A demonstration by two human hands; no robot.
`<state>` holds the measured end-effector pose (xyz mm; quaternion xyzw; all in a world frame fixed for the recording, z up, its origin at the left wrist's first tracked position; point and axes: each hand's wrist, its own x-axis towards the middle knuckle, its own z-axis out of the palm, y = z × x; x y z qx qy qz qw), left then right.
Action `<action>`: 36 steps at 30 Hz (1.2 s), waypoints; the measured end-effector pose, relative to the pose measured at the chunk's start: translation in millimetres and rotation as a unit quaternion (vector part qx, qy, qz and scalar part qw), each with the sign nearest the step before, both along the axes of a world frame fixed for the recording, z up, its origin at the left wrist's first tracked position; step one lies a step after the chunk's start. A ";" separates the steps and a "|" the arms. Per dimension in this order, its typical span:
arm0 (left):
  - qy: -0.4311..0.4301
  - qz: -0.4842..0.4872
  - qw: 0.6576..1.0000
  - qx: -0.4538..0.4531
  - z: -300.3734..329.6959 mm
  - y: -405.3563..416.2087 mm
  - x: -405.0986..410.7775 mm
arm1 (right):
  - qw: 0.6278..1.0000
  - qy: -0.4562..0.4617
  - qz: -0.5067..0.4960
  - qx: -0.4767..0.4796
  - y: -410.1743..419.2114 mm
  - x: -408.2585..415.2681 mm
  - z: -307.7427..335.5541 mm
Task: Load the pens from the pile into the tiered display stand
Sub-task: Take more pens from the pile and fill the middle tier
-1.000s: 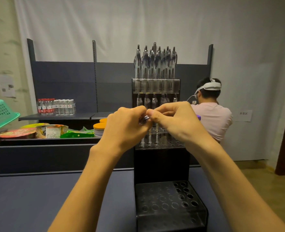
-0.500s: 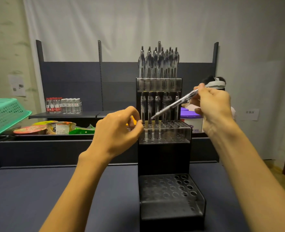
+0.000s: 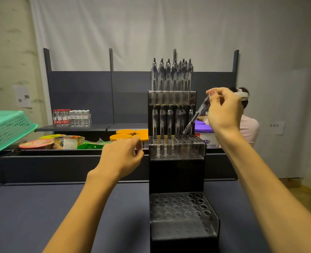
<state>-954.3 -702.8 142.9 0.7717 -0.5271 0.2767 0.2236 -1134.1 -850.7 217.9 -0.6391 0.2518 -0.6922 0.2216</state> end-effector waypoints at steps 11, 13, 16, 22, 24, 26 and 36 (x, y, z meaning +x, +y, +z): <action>0.010 -0.008 1.000 0.028 -9.1 -4.4 -7.3 | 0.997 0.066 0.006 -0.044 5.4 -1.6 6.8; 0.014 -0.012 0.999 0.029 -10.7 -5.9 -7.2 | 0.994 0.097 0.004 -0.043 4.4 1.8 5.6; 0.019 -0.016 0.999 0.027 -13.1 -7.4 -5.7 | 0.994 0.104 0.005 -0.029 3.5 3.9 9.1; 0.036 -0.026 0.999 0.032 -17.0 -6.5 -4.1 | 0.985 0.172 -0.010 -0.009 2.1 11.9 14.8; 0.040 -0.024 0.998 0.031 -18.6 -7.5 -5.1 | 0.981 0.195 -0.014 0.007 1.9 14.0 10.9; 0.040 -0.018 0.999 0.030 -20.6 -7.4 -6.4 | 0.982 0.188 -0.017 0.010 0.5 13.9 8.6; 0.045 0.001 0.998 0.041 -22.0 -7.7 -10.9 | 0.971 0.239 -0.011 0.020 4.7 13.6 18.9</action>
